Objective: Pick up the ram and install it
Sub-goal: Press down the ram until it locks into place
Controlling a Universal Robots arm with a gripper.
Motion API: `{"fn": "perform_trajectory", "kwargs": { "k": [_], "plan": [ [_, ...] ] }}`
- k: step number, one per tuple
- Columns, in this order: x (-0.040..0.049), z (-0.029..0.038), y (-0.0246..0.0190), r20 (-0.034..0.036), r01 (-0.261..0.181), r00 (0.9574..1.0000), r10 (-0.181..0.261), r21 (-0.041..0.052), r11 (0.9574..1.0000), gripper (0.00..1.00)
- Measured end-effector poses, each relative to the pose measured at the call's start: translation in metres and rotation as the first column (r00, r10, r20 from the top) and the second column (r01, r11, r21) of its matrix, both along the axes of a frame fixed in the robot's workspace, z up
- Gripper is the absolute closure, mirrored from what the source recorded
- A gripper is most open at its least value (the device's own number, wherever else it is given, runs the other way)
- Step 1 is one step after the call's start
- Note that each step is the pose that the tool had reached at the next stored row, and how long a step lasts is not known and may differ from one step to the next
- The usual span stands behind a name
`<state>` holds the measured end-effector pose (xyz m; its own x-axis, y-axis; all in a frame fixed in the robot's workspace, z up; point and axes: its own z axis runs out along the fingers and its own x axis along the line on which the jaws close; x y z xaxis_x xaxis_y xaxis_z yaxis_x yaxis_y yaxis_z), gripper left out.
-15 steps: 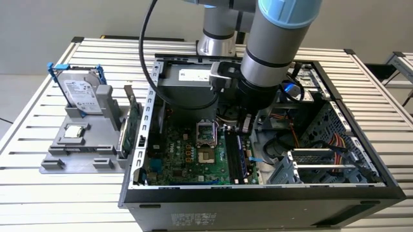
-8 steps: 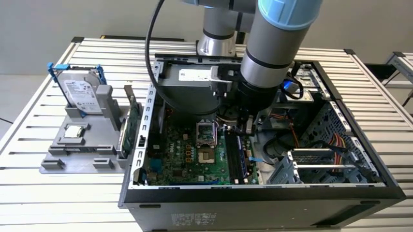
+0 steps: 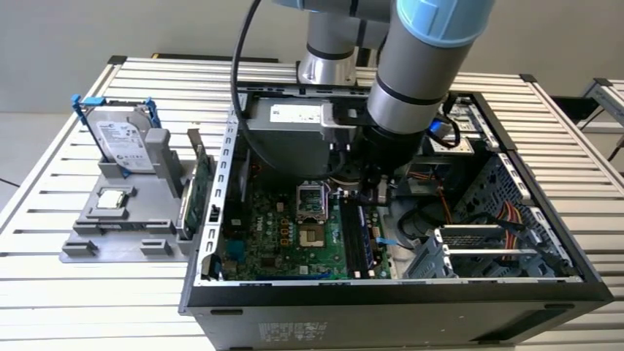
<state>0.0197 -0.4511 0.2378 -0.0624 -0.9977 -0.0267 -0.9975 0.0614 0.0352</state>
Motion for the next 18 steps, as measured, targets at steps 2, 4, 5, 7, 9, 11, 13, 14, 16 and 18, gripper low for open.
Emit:
{"fn": "perform_trajectory", "kwargs": {
  "k": [2, 4, 5, 7, 9, 11, 13, 14, 16, 18],
  "plan": [
    [0.0089, -0.0024, 0.0001, -0.0005, -0.001, 1.0, 0.001, -0.0001, 1.0, 1.0],
    [0.0096, -0.0059, 0.0002, -0.0005, -0.001, 1.0, 0.001, -0.0003, 1.0, 1.0],
    [0.0091, -0.0068, -0.0001, -0.0005, -0.001, 1.0, 0.001, -0.0007, 1.0, 1.0],
    [0.0082, -0.0067, -0.0002, -0.0005, -0.001, 1.0, 0.001, -0.001, 1.0, 1.0],
    [0.0077, -0.0069, -0.0002, -0.0006, -0.001, 1.0, 0.001, -0.0024, 1.0, 1.0],
    [0.0078, -0.0081, -0.001, -0.0017, -0.001, 1.0, 0.001, -0.0024, 1.0, 1.0],
    [0.0077, -0.0116, -0.0018, -0.0018, -0.001, 1.0, 0.001, -0.0024, 1.0, 1.0],
    [0.0077, -0.0133, -0.0021, -0.0018, -0.001, 1.0, 0.001, -0.0024, 1.0, 1.0],
    [0.0078, -0.0164, -0.0023, -0.0023, -0.001, 1.0, 0.001, -0.0038, 1.0, 1.0],
    [0.0077, -0.02, -0.0024, -0.0023, -0.001, 1.0, 0.001, -0.0046, 1.0, 1.0]
  ]
}}
